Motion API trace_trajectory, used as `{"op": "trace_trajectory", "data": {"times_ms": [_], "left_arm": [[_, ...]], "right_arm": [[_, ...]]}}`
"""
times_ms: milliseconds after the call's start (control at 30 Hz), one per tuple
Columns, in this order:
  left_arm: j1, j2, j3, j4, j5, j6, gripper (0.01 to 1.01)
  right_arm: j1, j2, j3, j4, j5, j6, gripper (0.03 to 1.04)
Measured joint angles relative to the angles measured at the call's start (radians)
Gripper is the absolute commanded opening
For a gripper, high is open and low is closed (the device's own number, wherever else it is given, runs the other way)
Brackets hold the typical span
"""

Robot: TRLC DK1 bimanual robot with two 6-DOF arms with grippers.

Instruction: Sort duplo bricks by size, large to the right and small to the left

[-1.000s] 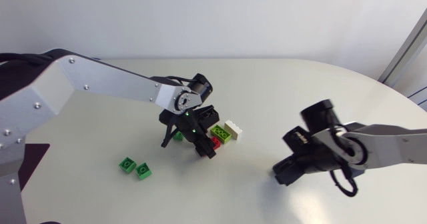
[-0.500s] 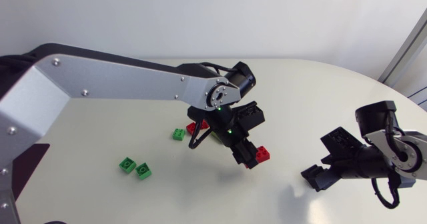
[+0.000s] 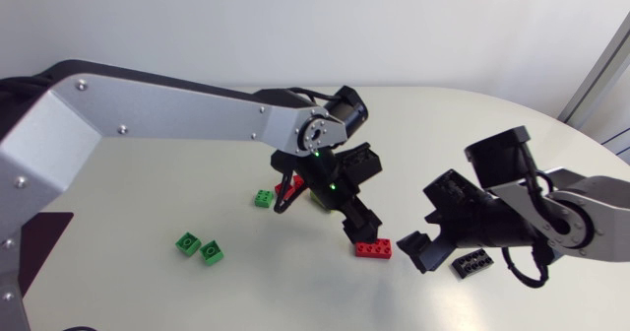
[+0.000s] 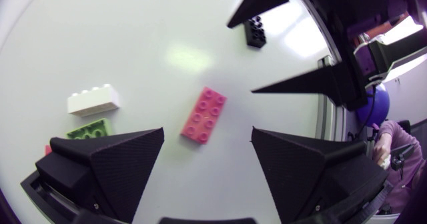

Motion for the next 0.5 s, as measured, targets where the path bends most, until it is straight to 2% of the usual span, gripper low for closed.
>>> {"op": "trace_trajectory", "data": {"times_ms": [167, 267, 400, 500], "left_arm": [[0.185, 0.042, 0.055, 0.013, -0.073, -0.007, 0.984], [0.264, 0.076, 0.067, 0.014, -0.091, -0.007, 0.984], [0.279, 0.115, 0.068, 0.014, -0.094, -0.007, 0.982], [0.265, 0.126, 0.07, 0.011, -0.094, -0.008, 0.982]], "right_arm": [[0.108, 0.155, 0.042, 0.072, 0.036, 0.045, 1.0], [0.148, 0.237, 0.068, 0.097, 0.038, 0.051, 1.0], [0.155, 0.303, 0.084, 0.108, 0.034, 0.051, 0.99], [0.155, 0.335, 0.084, 0.119, 0.027, 0.047, 0.83]]}}
